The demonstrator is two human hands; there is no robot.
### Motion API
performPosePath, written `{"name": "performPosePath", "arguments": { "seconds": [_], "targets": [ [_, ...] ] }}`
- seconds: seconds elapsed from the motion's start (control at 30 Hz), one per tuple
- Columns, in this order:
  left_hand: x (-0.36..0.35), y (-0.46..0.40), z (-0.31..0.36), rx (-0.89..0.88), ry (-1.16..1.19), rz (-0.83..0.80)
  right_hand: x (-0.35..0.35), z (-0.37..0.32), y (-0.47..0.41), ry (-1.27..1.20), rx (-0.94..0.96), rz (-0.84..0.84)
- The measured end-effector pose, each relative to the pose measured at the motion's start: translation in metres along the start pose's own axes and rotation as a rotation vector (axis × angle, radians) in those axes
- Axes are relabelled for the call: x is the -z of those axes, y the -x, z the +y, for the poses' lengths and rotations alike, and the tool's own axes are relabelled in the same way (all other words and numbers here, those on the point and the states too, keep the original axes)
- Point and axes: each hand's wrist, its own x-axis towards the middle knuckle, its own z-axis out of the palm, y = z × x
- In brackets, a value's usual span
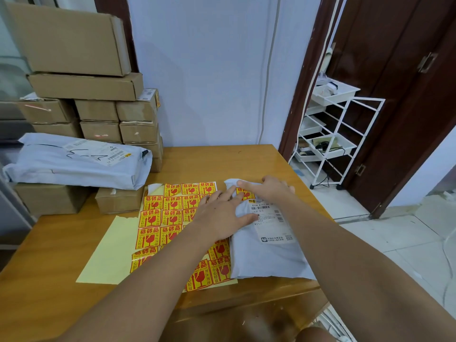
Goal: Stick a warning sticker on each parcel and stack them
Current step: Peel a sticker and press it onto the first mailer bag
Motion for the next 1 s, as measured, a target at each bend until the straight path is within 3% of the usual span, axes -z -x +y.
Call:
{"name": "performPosePath", "arguments": {
  "seconds": [0.47,1.0],
  "targets": [
    [0.002,-0.002,-0.001,0.003,-0.01,-0.032,-0.005,-0.005,-0.002,0.036,0.022,0.031],
    [0.0,-0.005,-0.002,0.029,-0.005,-0.038,0.003,0.018,-0.005,-0.247,0.124,0.047]
  ]
}}
